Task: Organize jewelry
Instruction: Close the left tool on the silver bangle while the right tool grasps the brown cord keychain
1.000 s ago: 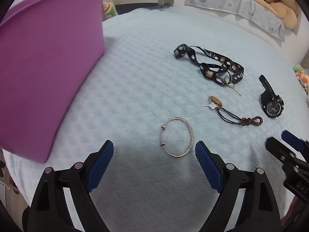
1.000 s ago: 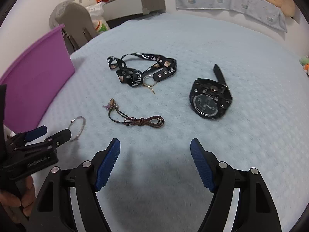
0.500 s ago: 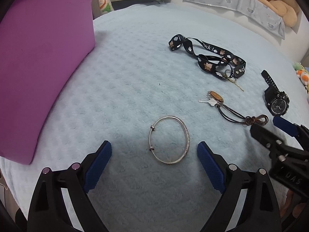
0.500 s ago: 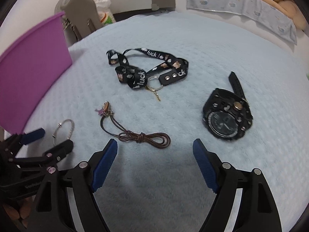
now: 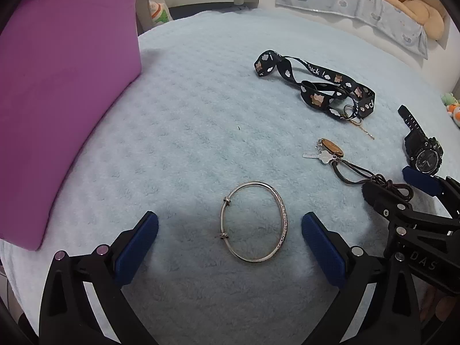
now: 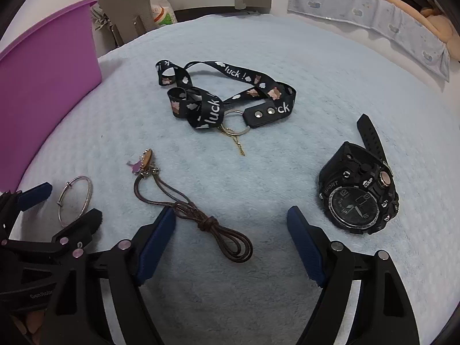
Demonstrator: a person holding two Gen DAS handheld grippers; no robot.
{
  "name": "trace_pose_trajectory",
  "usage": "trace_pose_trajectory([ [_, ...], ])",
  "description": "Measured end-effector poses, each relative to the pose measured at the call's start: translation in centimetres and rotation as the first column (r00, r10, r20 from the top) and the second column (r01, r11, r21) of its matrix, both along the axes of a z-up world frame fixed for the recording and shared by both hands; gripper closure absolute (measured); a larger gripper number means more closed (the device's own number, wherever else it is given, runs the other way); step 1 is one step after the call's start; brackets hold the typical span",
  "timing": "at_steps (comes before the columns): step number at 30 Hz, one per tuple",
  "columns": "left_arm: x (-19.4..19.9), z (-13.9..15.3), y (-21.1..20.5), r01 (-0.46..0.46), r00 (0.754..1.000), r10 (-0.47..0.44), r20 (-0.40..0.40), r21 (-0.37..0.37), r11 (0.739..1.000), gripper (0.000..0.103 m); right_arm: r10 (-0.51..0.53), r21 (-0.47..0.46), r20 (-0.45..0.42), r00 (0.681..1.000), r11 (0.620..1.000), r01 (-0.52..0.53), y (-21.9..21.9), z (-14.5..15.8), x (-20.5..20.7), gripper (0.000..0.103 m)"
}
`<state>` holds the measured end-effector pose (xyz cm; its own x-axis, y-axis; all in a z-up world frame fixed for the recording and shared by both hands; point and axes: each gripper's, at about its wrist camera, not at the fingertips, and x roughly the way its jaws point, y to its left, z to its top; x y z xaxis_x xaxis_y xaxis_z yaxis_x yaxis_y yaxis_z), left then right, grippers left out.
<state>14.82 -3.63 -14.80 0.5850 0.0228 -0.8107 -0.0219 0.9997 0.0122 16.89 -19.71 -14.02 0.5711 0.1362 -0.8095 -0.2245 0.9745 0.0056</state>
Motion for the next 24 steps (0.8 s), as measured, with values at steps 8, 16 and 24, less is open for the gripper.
trace_pose_trajectory([
  [8, -1.4, 0.6, -1.0, 0.067, 0.997, -0.067, 0.037, 0.019, 0.998, 0.046, 0.051, -0.017, 0.013, 0.999, 0.999, -0.051, 1.6, 0.5, -0.6, 0.063],
  [16, -1.7, 1.4, -0.7, 0.091, 0.995, -0.090, 0.036, -0.042, 0.995, 0.062, 0.049, 0.070, -0.002, 0.999, 0.996, -0.049, 1.6, 1.1, -1.2, 0.092],
  [24, -3.4, 3.3, 0.2, 0.093, 0.995, -0.090, 0.053, -0.060, 0.994, 0.062, -0.010, 0.272, -0.020, 1.000, 0.962, 0.015, -0.3, 2.1, -3.4, 0.092],
])
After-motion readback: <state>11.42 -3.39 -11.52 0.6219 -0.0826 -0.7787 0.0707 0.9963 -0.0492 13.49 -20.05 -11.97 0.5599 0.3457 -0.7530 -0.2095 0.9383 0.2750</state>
